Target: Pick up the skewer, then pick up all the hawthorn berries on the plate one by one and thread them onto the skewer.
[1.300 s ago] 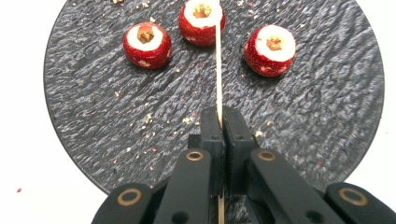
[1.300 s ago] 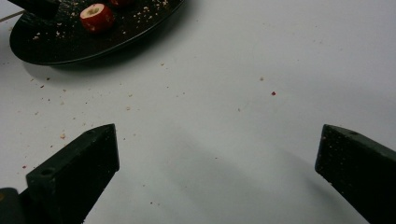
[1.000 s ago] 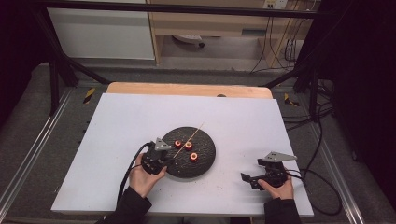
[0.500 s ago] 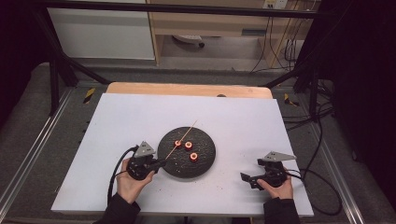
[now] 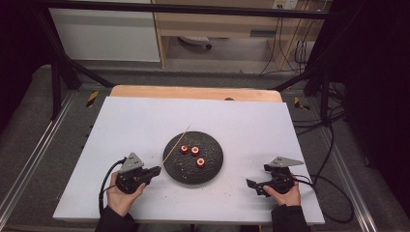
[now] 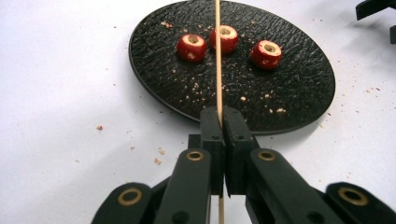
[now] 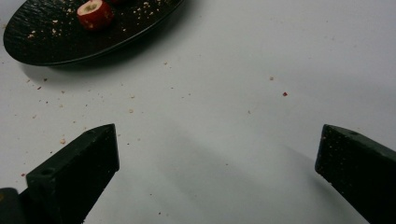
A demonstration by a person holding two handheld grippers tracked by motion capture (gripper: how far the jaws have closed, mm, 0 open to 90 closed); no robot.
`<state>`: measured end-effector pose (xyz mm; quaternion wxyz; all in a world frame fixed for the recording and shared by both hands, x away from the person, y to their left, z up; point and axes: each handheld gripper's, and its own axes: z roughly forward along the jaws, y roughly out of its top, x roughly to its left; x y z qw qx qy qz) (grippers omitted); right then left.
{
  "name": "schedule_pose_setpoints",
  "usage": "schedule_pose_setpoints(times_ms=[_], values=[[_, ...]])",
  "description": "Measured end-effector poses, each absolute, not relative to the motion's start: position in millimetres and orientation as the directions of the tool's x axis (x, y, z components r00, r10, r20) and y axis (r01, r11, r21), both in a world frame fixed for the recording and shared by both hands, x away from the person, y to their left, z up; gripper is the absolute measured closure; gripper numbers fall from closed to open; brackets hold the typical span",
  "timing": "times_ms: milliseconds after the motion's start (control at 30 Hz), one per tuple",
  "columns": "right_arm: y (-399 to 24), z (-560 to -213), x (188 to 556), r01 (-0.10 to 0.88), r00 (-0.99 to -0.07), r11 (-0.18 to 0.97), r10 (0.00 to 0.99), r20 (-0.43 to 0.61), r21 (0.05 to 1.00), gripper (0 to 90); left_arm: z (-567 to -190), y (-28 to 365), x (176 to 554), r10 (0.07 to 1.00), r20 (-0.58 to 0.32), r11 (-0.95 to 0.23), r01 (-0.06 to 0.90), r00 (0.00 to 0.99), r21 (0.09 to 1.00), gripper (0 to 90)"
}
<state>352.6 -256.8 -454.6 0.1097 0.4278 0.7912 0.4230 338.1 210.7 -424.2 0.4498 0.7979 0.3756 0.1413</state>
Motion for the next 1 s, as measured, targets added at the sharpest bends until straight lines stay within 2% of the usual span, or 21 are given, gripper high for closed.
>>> schedule_pose_setpoints(times_ms=[333,533,1000], values=[[-247,-447,354,0.577,-0.612,0.267,0.767,0.193,0.772,0.5,-431,224,334,0.721,-0.113,-0.308,0.462,0.684,0.832,88.0],[-231,-440,357,0.574,-0.623,0.301,0.764,0.167,0.761,0.5,-432,232,330,0.72,-0.114,-0.302,0.456,0.685,0.837,88.0],[-164,-415,376,0.547,-0.671,0.383,0.732,0.117,0.745,1.0,-436,236,327,0.71,-0.102,-0.316,0.445,0.696,0.838,88.0]])
